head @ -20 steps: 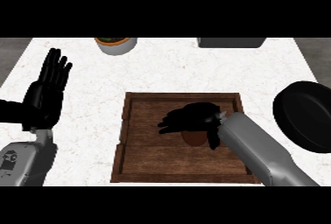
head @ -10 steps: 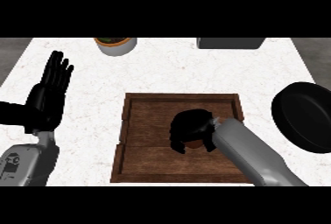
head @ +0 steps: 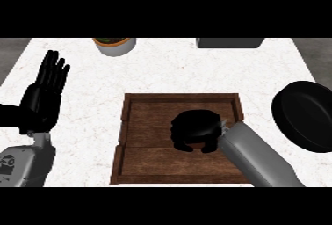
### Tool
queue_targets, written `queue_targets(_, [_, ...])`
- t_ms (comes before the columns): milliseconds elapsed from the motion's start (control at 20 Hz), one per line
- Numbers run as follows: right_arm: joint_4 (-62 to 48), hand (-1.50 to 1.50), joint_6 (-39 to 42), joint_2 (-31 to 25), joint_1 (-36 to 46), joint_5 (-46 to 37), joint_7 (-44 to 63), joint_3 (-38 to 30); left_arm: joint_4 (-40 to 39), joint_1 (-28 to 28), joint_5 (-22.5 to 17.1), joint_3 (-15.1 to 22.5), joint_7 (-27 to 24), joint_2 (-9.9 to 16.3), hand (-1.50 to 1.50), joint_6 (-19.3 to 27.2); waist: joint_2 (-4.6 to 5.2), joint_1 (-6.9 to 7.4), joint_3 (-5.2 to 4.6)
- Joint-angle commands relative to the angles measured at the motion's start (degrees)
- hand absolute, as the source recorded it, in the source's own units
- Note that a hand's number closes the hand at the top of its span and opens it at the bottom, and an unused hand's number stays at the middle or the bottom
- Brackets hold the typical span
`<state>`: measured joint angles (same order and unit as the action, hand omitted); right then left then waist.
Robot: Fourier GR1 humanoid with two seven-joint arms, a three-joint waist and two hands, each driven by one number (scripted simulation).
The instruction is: Pick the cupcake from the tray and place it in the pot
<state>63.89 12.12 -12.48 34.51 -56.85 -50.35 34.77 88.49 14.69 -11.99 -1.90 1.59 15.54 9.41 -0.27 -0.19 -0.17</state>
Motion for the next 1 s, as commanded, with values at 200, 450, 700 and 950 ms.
queue_targets(200, [0.84,1.50,-3.30,6.33,-3.62,0.84,26.34,-13.53,-0.61,0.09,0.79,-0.74,0.75,-0.25,0.00,1.25,-0.57,-2.01,0.12])
queue_targets(450, [2.31,1.50,-12.25,11.82,-4.43,-2.45,50.10,-22.55,-1.83,-1.05,0.70,-2.37,0.41,0.52,0.00,1.73,-1.68,-5.33,-0.16])
queue_targets(700, [9.17,1.50,-21.08,12.38,-1.30,-11.88,72.02,-25.39,-1.27,-1.59,0.51,-1.97,0.04,0.14,0.00,1.28,-1.75,-4.00,-0.15])
queue_targets(950, [19.00,1.50,-23.56,12.45,1.06,-23.15,90.66,-24.32,-0.58,-1.40,0.63,-1.40,-0.06,-0.10,0.00,0.90,-1.16,-2.64,-0.03])
